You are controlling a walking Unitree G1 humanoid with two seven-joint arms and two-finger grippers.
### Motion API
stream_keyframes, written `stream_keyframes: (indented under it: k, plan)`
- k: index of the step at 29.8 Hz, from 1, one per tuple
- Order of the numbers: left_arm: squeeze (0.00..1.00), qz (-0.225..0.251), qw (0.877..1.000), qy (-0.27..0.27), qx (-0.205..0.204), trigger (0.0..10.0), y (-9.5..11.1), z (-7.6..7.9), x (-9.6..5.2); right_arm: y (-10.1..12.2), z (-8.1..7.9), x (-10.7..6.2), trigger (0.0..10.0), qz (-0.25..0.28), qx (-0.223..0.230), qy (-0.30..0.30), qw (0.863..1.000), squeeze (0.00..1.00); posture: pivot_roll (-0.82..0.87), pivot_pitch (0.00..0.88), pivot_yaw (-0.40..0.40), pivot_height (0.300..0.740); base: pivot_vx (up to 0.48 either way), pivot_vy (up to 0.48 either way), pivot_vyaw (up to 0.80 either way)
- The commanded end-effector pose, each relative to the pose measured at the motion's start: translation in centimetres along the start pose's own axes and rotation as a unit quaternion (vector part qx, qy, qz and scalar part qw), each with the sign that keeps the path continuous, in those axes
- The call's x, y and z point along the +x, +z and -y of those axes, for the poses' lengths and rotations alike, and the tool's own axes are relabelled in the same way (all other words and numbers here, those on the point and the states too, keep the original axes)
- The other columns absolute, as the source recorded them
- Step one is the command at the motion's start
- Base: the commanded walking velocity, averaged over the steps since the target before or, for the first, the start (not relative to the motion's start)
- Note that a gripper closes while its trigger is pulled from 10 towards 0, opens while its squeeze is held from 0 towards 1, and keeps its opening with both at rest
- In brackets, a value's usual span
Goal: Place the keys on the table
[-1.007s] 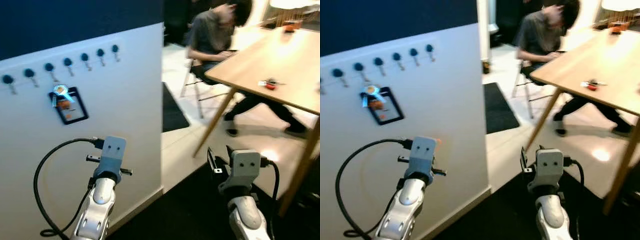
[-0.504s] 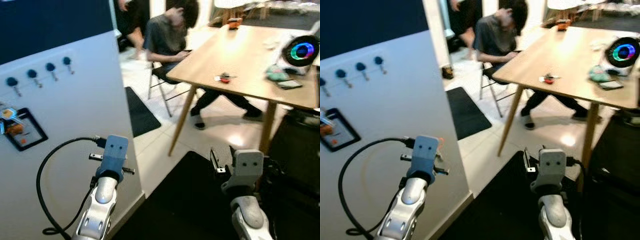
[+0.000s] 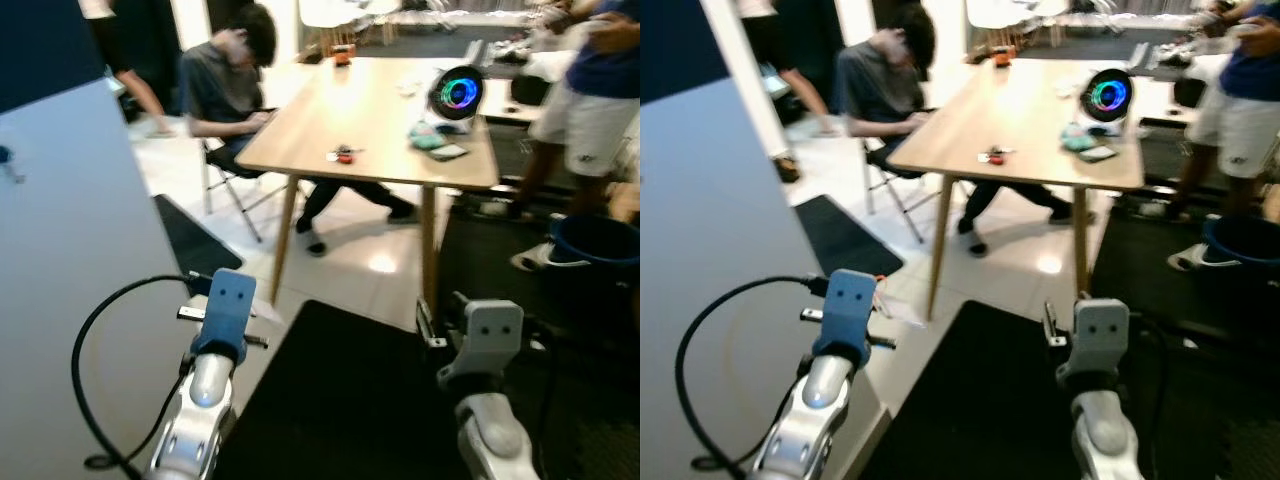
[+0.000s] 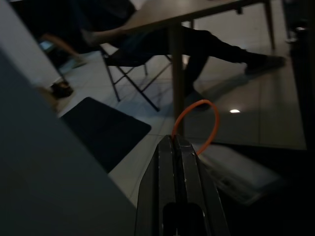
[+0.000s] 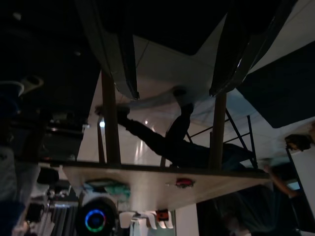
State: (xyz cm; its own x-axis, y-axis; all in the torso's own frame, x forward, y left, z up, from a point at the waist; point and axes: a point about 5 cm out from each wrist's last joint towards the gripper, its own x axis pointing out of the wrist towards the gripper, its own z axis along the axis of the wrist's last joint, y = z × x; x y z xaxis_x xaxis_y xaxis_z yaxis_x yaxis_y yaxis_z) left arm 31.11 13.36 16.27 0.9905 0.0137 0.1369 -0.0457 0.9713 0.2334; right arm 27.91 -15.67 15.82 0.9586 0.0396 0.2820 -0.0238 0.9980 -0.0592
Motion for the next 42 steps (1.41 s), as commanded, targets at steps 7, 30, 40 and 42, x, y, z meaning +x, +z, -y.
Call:
stream_keyframes:
  k: [7, 30, 40, 42]
  plan:
    - [0.00, -0.011, 1.000, -0.004, 0.002, 10.0, -0.5, 0.2, -0.2, -0.1, 0.1, -0.2, 10.0, -0.005, -0.002, -0.004, 1.000, 0.00, 0.02, 0.188, 0.104, 0.740, 0.000, 0.000, -0.77]
    - [0.00, 0.020, 0.999, -0.044, -0.008, 10.0, 1.0, 0.6, 0.2, 0.1, -0.4, 0.1, 10.0, 0.004, 0.002, 0.006, 1.000, 0.00, 0.02, 0.191, 0.106, 0.740, 0.000, 0.000, -0.17]
    - [0.00, 0.034, 0.995, -0.061, -0.070, 10.0, 2.0, 1.8, 0.3, 0.4, 0.6, 0.4, 10.0, 0.007, -0.021, 0.014, 1.000, 0.00, -0.02, 0.184, 0.065, 0.740, 0.000, 0.000, 0.00]
    - [0.00, 0.035, 0.995, -0.062, -0.073, 10.0, 2.1, 2.0, 0.4, 0.6, 0.8, 0.5, 10.0, 0.010, -0.025, 0.015, 1.000, 0.00, -0.03, 0.183, 0.061, 0.740, 0.000, 0.000, 0.00]
